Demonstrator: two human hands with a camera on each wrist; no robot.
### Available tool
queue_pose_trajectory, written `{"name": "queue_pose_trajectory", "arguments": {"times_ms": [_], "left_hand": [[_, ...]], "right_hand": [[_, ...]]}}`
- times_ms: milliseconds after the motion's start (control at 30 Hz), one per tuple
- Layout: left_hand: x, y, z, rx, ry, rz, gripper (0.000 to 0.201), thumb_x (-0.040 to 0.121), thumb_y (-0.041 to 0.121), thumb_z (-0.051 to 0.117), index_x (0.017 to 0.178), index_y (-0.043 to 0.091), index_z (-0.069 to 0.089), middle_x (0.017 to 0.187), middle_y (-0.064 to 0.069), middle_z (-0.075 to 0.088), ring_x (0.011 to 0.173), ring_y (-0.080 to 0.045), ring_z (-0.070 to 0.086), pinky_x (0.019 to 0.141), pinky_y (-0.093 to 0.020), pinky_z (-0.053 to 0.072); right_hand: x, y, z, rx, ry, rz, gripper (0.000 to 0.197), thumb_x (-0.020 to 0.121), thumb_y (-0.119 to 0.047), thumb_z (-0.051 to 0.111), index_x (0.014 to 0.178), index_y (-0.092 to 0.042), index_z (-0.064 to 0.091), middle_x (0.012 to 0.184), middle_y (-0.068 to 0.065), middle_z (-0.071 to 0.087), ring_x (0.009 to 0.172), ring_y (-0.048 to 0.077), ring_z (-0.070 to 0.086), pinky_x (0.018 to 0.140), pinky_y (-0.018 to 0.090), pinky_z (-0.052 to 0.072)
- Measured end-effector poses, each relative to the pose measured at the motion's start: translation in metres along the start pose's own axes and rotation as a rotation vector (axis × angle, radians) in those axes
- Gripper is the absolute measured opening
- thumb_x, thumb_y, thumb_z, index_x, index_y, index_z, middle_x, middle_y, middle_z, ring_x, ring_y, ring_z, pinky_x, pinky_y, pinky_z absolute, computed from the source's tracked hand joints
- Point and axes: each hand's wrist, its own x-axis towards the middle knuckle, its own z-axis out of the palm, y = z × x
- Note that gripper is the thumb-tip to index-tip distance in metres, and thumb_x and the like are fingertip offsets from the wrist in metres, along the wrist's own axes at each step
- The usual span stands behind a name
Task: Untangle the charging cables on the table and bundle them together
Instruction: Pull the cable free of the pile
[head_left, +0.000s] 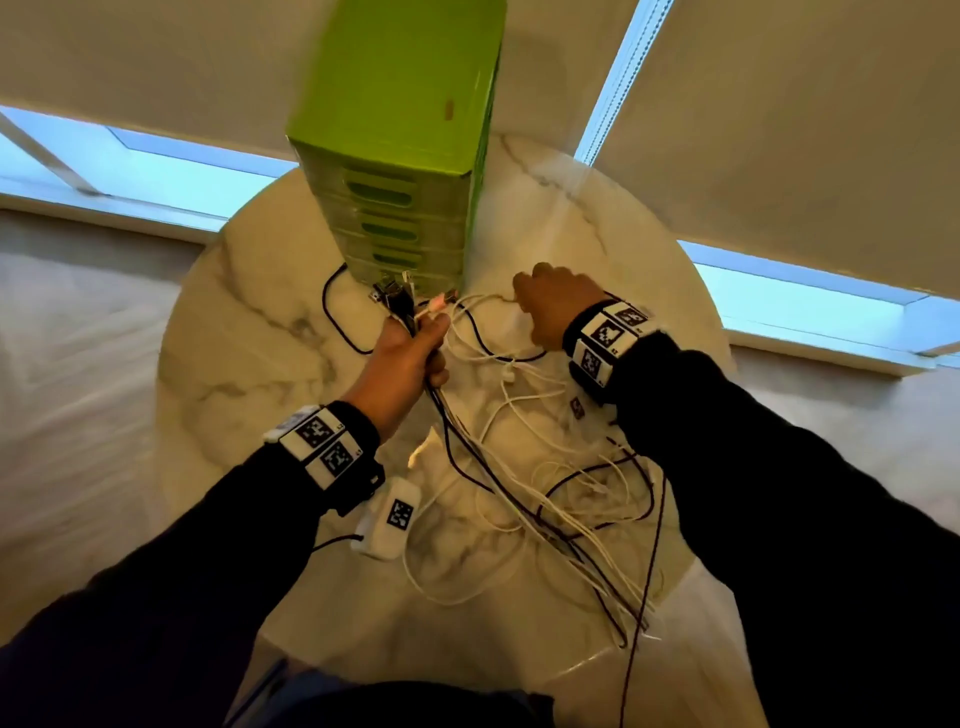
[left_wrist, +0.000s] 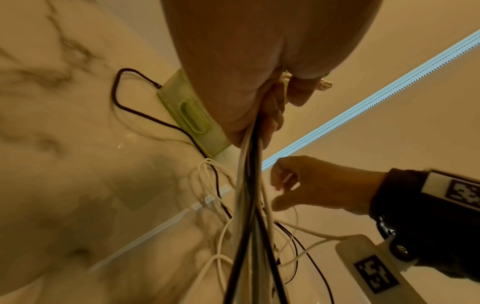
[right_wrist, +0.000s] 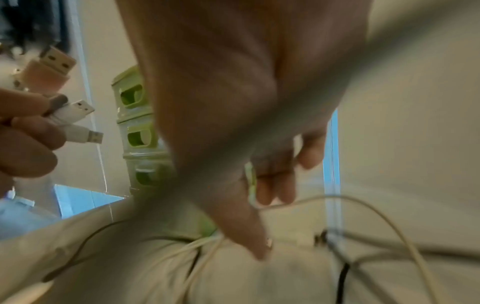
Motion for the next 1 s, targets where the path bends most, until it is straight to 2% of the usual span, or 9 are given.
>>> {"name": "queue_pose_trajectory", "arguments": {"times_ms": [67, 133, 200, 300, 433, 500, 700, 867, 1000], "left_hand": [[0.001, -0.002, -0.004, 0.010, -0.005, 0.001, 0.023, 0.107, 0.014, 0.046, 0.087, 0.023, 0.038, 0.070, 0.001, 0.019, 0.052, -0.008, 0.025, 0.054, -0.027, 0.028], [0.002, -0.004, -0.009, 0.007, 0.000, -0.011, 0.027, 0.107, 0.013, 0.046, 0.083, 0.022, 0.037, 0.068, 0.002, 0.021, 0.051, -0.007, 0.026, 0.054, -0.028, 0.028], [0.002, -0.006, -0.015, 0.006, 0.012, -0.026, 0.028, 0.107, 0.013, 0.046, 0.082, 0.021, 0.036, 0.067, 0.003, 0.023, 0.051, -0.007, 0.027, 0.054, -0.029, 0.028], [-0.001, -0.011, -0.023, 0.011, 0.018, -0.060, 0.024, 0.107, 0.014, 0.046, 0.085, 0.019, 0.036, 0.063, 0.006, 0.028, 0.050, -0.007, 0.030, 0.055, -0.028, 0.030], [-0.006, -0.017, -0.031, -0.005, 0.019, -0.068, 0.020, 0.107, 0.013, 0.045, 0.091, 0.018, 0.035, 0.064, 0.007, 0.031, 0.049, -0.006, 0.031, 0.053, -0.026, 0.033], [-0.008, -0.018, -0.035, -0.018, 0.005, -0.060, 0.017, 0.107, 0.013, 0.045, 0.093, 0.017, 0.037, 0.063, 0.008, 0.032, 0.049, -0.006, 0.031, 0.052, -0.026, 0.033], [-0.012, -0.018, -0.035, -0.053, 0.007, -0.067, 0.019, 0.106, 0.012, 0.046, 0.091, 0.018, 0.036, 0.066, 0.007, 0.033, 0.048, -0.005, 0.034, 0.052, -0.026, 0.035], [-0.020, -0.013, -0.035, -0.045, -0.020, -0.022, 0.023, 0.107, 0.014, 0.046, 0.088, 0.018, 0.034, 0.065, 0.008, 0.031, 0.049, -0.006, 0.032, 0.052, -0.025, 0.035], [-0.030, -0.020, -0.044, 0.003, -0.016, 0.000, 0.026, 0.107, 0.013, 0.046, 0.085, 0.020, 0.035, 0.068, 0.005, 0.027, 0.051, -0.007, 0.030, 0.052, -0.026, 0.034]], "right_hand": [[0.009, -0.018, 0.016, 0.227, -0.148, -0.072, 0.030, 0.090, -0.023, 0.060, 0.117, -0.008, 0.058, 0.122, 0.015, 0.058, 0.114, 0.035, 0.056, 0.088, 0.036, 0.045], [0.020, -0.039, 0.028, 0.353, -0.252, -0.046, 0.041, 0.098, -0.037, 0.049, 0.120, -0.004, 0.061, 0.126, 0.017, 0.061, 0.116, 0.034, 0.057, 0.085, 0.032, 0.042], [0.031, -0.059, 0.040, 0.411, -0.235, 0.039, 0.058, 0.099, -0.053, 0.037, 0.128, -0.008, 0.060, 0.135, 0.017, 0.058, 0.120, 0.034, 0.056, 0.093, 0.035, 0.043], [0.041, -0.078, 0.060, 0.342, -0.110, 0.159, 0.064, 0.092, -0.066, 0.038, 0.122, -0.015, 0.062, 0.125, 0.013, 0.064, 0.111, 0.033, 0.062, 0.097, 0.045, 0.049], [0.037, -0.087, 0.077, 0.210, 0.032, 0.176, 0.031, 0.099, -0.035, 0.044, 0.123, -0.016, 0.053, 0.125, 0.010, 0.062, 0.113, 0.033, 0.060, 0.093, 0.042, 0.041], [0.031, -0.088, 0.075, 0.167, 0.017, 0.170, 0.030, 0.099, -0.028, 0.043, 0.124, -0.015, 0.052, 0.127, 0.010, 0.061, 0.115, 0.033, 0.059, 0.094, 0.041, 0.040], [0.005, -0.072, 0.073, 0.361, -0.148, 0.144, 0.032, 0.096, -0.033, 0.053, 0.118, -0.010, 0.056, 0.124, 0.015, 0.061, 0.111, 0.034, 0.059, 0.078, 0.034, 0.043], [-0.006, -0.074, 0.090, 0.392, -0.006, 0.121, 0.047, 0.096, -0.040, 0.052, 0.132, -0.013, 0.039, 0.120, 0.014, 0.059, 0.108, 0.036, 0.060, 0.078, 0.040, 0.045], [0.000, -0.090, 0.092, 0.322, -0.008, 0.135, 0.034, 0.098, -0.038, 0.048, 0.124, -0.017, 0.050, 0.122, 0.014, 0.055, 0.114, 0.037, 0.056, 0.092, 0.045, 0.046]]}}
